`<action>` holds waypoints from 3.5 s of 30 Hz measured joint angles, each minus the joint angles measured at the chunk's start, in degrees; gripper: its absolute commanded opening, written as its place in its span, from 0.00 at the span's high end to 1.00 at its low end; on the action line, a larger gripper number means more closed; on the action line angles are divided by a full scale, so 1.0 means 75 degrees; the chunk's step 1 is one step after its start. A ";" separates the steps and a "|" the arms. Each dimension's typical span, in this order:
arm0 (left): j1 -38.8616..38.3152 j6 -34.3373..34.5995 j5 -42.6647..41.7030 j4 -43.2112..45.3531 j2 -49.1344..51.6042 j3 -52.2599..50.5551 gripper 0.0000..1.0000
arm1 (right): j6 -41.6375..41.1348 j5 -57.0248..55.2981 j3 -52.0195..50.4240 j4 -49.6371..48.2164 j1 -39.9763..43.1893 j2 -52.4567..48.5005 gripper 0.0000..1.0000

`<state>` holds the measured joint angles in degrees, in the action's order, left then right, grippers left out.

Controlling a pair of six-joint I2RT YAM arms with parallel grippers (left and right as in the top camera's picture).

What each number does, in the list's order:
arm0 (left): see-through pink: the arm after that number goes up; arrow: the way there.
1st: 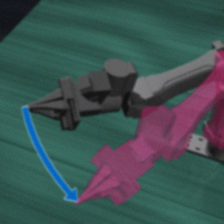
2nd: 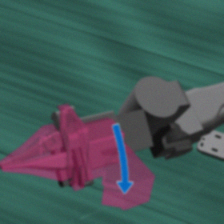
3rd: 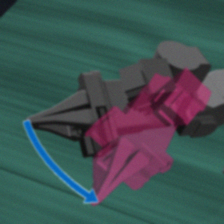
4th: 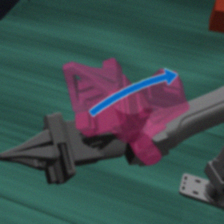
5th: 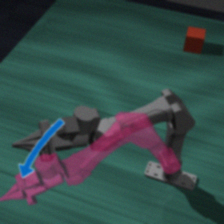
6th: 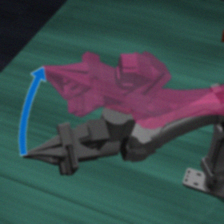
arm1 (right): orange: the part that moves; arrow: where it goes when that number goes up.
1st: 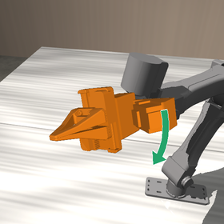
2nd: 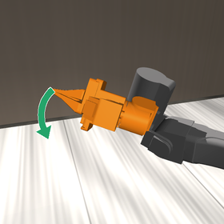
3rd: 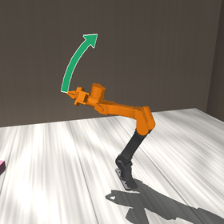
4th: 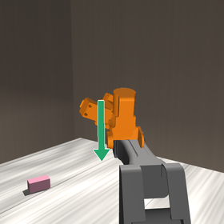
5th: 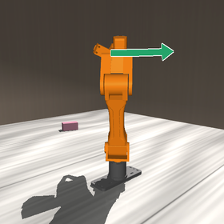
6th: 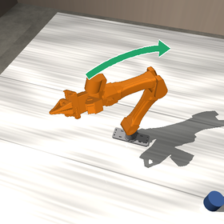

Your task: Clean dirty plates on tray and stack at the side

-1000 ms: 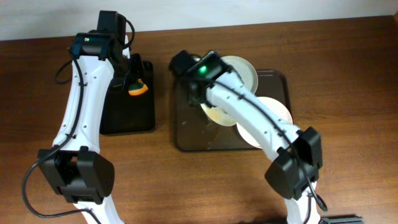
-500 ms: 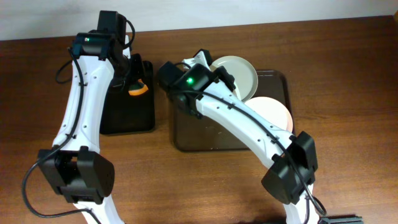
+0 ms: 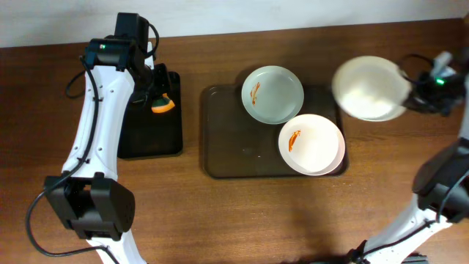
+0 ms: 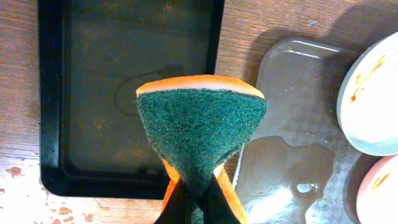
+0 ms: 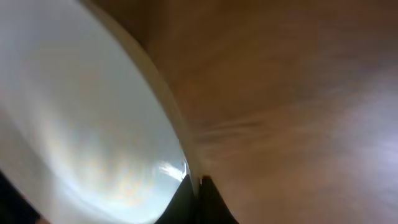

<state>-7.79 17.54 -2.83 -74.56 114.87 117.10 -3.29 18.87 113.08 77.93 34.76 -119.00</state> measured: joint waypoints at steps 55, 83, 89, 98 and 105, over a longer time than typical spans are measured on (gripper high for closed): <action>-0.1746 -0.0289 -0.0178 -0.0283 0.0358 0.0000 1.00 | -0.1580 -0.2002 -0.3305 -0.6461 -0.5811 -0.0717 0.83; -0.1746 -0.0289 -0.0178 -0.0017 0.0988 -0.0006 1.00 | -0.0956 -0.2174 -0.1795 -0.4806 -0.6391 -0.1501 0.74; -0.1746 -0.0289 -0.0178 -0.0009 0.0988 -0.0006 1.00 | -0.0982 -0.2139 -0.1582 -0.3541 -0.6391 -0.1498 0.66; -0.1746 -0.0289 -0.0178 0.0125 0.0991 -0.0006 1.00 | -0.1003 -0.1874 -0.1431 -0.3360 -0.6391 -0.1507 0.96; -0.1958 -0.0289 -0.1533 0.1999 0.2451 -0.0006 1.00 | -0.1492 -0.1148 -0.1434 -0.2681 -0.6391 -0.1510 0.96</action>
<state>-22.48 15.38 -14.33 -59.57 133.25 117.05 -14.48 10.26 102.32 57.82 -13.17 -130.32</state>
